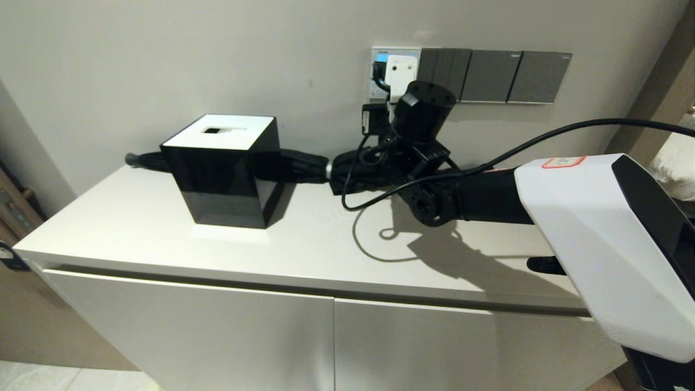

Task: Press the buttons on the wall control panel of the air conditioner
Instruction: Press the temperature increase button

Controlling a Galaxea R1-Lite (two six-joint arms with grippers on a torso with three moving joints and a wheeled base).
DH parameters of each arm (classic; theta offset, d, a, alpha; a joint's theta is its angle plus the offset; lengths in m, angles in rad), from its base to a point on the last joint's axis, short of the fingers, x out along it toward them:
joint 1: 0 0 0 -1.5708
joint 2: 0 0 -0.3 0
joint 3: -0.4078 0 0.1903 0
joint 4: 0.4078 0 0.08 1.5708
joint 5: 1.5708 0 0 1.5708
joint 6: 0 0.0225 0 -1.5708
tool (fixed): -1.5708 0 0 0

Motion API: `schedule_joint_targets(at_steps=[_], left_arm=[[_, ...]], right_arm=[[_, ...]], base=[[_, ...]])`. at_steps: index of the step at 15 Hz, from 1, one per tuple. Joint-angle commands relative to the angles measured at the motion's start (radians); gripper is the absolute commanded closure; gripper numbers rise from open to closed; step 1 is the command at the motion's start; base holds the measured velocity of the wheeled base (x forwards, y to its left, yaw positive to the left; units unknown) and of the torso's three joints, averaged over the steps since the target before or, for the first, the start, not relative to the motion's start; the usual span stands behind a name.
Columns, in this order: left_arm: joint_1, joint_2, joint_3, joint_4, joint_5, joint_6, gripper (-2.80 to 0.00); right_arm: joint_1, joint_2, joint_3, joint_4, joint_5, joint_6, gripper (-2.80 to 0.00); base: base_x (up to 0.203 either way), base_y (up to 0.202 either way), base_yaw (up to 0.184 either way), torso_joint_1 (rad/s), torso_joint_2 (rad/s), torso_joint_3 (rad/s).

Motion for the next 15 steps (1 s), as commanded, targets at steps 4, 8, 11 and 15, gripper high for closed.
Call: schedule_joint_targets(at_steps=[4, 8, 11, 15], left_arm=[[0.0, 0.0, 0.0, 0.0, 0.0, 0.0, 0.0], [0.0, 0.0, 0.0, 0.001, 0.0, 0.0, 0.0], [0.0, 0.0, 0.0, 0.0, 0.0, 0.0, 0.0], [0.0, 0.001, 0.0, 0.0, 0.0, 0.0, 0.0]], right_arm=[[0.002, -0.022, 0.018, -0.005, -0.003, -0.002, 0.0], [-0.009, -0.005, 0.01, -0.002, 0.002, -0.002, 0.0], [-0.012, 0.005, 0.006, -0.001, 0.005, -0.003, 0.0], [-0.014, 0.01, -0.006, 0.001, 0.009, -0.003, 0.0]], base=[[0.0, 0.0, 0.0, 0.0, 0.0, 0.0], [0.0, 0.0, 0.0, 0.0, 0.0, 0.0], [0.0, 0.0, 0.0, 0.0, 0.0, 0.0], [0.0, 0.0, 0.0, 0.0, 0.0, 0.0]])
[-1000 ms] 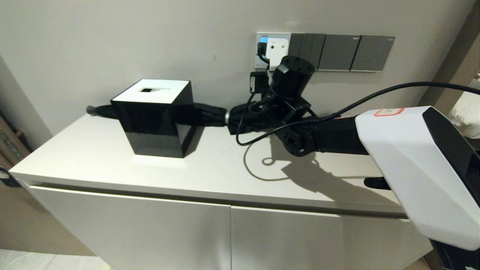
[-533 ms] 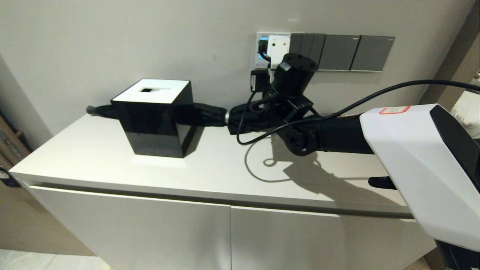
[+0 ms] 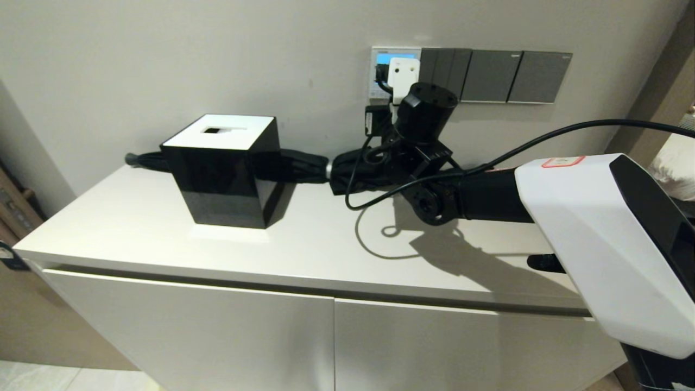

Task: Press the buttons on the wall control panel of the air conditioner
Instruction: Press the temperature increase button

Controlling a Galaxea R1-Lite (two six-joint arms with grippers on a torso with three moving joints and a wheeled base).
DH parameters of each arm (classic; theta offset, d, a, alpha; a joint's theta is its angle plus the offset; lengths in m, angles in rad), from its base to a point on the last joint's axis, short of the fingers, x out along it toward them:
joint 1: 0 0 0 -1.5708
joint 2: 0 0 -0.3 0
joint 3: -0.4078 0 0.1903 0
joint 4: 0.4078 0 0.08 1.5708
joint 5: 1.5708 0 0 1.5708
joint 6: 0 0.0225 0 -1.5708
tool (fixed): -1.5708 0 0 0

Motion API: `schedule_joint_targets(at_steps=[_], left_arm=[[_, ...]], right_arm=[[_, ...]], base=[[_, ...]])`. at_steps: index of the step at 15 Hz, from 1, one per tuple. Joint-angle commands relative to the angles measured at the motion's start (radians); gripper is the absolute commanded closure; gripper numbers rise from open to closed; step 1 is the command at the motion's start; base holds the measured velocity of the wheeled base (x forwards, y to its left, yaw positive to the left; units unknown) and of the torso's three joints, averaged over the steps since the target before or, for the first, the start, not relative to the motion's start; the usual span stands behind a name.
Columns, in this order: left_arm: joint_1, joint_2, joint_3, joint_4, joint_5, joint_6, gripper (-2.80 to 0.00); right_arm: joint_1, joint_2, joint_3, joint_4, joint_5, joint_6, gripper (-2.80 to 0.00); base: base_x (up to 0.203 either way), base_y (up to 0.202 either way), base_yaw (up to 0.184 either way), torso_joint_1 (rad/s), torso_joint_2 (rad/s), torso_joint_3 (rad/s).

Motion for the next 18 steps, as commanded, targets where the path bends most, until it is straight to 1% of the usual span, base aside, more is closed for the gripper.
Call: schedule_joint_targets(at_steps=[1, 18], left_arm=[[0.0, 0.0, 0.0, 0.0, 0.0, 0.0, 0.0], [0.0, 0.001, 0.0, 0.0, 0.0, 0.0, 0.0]], right_arm=[[0.002, 0.006, -0.006, -0.004, -0.003, -0.002, 0.0], [-0.022, 0.0, -0.002, -0.012, 0.0, -0.002, 0.0]], base=[[0.0, 0.0, 0.0, 0.0, 0.0, 0.0], [0.0, 0.0, 0.0, 0.0, 0.0, 0.0]])
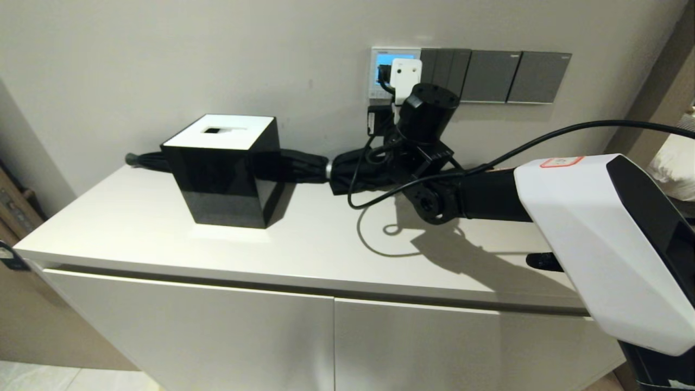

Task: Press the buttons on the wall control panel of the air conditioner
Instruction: Press the temperature increase button

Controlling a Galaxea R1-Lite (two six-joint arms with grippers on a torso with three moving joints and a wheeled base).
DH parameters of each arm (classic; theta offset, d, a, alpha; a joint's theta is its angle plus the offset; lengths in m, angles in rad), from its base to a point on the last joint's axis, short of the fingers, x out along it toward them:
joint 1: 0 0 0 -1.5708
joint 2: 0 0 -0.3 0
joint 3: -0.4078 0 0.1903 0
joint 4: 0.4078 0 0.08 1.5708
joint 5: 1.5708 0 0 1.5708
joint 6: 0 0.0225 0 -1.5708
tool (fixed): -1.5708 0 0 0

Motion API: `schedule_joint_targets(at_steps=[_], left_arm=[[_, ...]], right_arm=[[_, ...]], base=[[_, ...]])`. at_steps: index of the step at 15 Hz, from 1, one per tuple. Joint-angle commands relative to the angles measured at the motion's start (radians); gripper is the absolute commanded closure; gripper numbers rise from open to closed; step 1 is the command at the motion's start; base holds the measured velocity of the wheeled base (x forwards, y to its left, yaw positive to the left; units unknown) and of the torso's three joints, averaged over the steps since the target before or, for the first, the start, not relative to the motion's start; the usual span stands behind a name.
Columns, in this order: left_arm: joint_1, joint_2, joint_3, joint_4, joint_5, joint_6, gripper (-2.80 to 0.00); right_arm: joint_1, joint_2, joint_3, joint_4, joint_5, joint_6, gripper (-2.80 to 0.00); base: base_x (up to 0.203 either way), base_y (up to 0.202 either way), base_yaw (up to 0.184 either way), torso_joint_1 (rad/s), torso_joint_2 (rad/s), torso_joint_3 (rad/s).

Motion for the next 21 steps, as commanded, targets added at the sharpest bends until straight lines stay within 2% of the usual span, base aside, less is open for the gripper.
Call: schedule_joint_targets(at_steps=[1, 21], left_arm=[[0.0, 0.001, 0.0, 0.0, 0.0, 0.0, 0.0], [0.0, 0.0, 0.0, 0.0, 0.0, 0.0, 0.0]], right_arm=[[0.002, -0.011, 0.009, -0.008, -0.005, -0.002, 0.0], [0.01, -0.021, 0.011, -0.004, -0.005, -0.005, 0.0]], base=[[0.0, 0.0, 0.0, 0.0, 0.0, 0.0], [0.0, 0.0, 0.0, 0.0, 0.0, 0.0]])
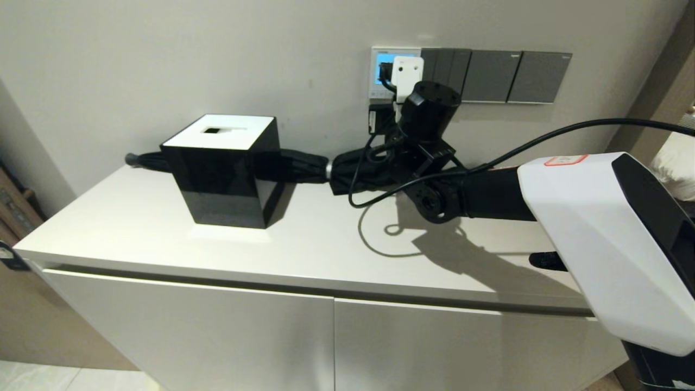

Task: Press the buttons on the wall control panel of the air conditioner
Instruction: Press the temperature increase button

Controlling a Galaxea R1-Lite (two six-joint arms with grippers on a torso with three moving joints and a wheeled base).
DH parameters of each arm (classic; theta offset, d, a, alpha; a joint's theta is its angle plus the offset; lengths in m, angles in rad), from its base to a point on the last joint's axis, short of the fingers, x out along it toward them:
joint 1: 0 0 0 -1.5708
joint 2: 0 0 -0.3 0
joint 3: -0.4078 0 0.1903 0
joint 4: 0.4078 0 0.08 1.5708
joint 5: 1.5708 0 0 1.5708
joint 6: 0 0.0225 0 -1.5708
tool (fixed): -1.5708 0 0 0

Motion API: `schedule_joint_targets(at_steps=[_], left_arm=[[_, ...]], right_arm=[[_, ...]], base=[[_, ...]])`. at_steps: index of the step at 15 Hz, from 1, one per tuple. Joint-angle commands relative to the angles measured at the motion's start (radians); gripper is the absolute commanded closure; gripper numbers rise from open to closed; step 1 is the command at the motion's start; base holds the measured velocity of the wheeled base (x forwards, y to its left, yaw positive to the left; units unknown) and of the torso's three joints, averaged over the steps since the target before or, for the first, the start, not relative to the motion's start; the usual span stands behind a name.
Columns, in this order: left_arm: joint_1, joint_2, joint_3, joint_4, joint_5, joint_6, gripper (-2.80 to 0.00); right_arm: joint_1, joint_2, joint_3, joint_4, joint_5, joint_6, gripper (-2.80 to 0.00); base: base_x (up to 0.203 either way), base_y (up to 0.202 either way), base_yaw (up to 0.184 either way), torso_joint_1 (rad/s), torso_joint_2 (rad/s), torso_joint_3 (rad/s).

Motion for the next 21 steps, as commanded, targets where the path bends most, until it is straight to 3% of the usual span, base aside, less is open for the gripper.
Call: schedule_joint_targets(at_steps=[1, 21], left_arm=[[0.0, 0.0, 0.0, 0.0, 0.0, 0.0, 0.0], [0.0, 0.0, 0.0, 0.0, 0.0, 0.0, 0.0]], right_arm=[[0.007, -0.02, 0.009, -0.008, -0.005, -0.002, 0.0], [0.01, 0.015, -0.006, -0.008, 0.0, -0.003, 0.0]], base=[[0.0, 0.0, 0.0, 0.0, 0.0, 0.0], [0.0, 0.0, 0.0, 0.0, 0.0, 0.0]])
